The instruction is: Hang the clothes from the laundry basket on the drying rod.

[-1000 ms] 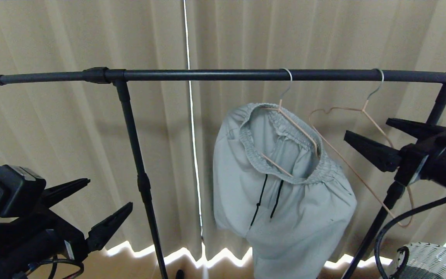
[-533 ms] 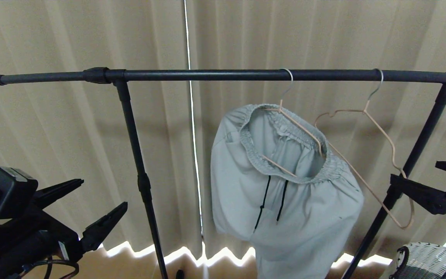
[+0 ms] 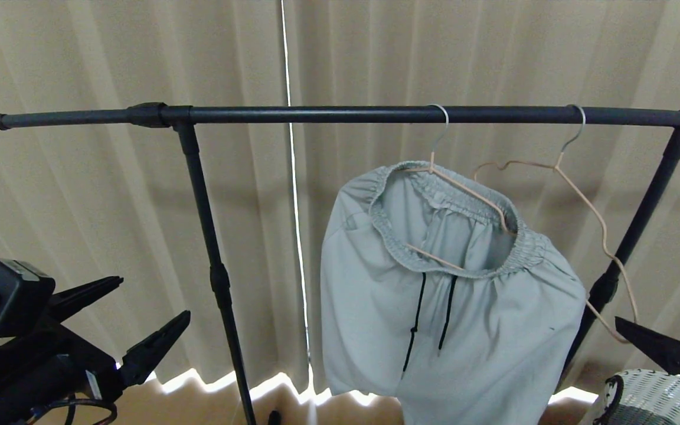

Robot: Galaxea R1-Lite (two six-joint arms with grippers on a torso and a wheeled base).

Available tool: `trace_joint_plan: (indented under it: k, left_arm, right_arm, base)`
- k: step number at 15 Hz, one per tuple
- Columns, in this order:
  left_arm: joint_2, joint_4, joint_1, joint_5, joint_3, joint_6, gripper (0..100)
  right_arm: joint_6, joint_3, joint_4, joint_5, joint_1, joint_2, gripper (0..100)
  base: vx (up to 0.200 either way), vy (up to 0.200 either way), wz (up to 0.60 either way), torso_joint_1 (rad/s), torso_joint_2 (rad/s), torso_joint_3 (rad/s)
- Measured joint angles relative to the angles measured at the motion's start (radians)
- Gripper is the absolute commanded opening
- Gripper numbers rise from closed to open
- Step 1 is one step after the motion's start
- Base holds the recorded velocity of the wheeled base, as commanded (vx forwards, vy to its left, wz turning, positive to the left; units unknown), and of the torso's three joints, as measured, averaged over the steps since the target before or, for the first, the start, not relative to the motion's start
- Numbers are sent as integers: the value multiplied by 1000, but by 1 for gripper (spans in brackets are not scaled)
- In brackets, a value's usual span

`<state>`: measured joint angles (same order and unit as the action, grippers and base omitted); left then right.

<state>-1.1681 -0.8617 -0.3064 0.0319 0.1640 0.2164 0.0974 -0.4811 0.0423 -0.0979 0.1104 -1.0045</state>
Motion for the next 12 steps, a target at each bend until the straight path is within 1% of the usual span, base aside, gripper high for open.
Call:
trace_joint_plan:
  k: [3, 5, 6, 7, 10, 12]
  left_arm:
    - [-2, 0, 6, 0, -3, 11, 100]
    - [1, 1, 7, 0, -19, 28, 100]
    - [2, 0, 7, 0, -24, 31, 100]
    - [3, 0, 9, 0, -27, 32, 100]
    - [4, 0, 32, 1, -29, 34, 100]
    - [14, 0, 67, 2, -29, 41, 100]
  right_arm:
    - [9, 20, -22, 0, -20, -1, 100]
    - [42, 41, -23, 0, -23, -2, 100]
    - [74, 53, -15, 0, -24, -2, 100]
    - [83, 66, -18, 0, -24, -1, 100]
    - [84, 97, -9, 1, -25, 2, 100]
    - [85, 123, 31, 1, -25, 4, 100]
  base:
    - [-200, 0, 0, 12, 2, 4]
    - [-200, 0, 0, -7, -2, 5]
    - [-200, 0, 0, 2, 2, 7]
    - [-200, 0, 0, 7, 2, -2]
    - [-200, 0, 0, 2, 2, 4]
    - [-200, 0, 0, 5, 2, 2]
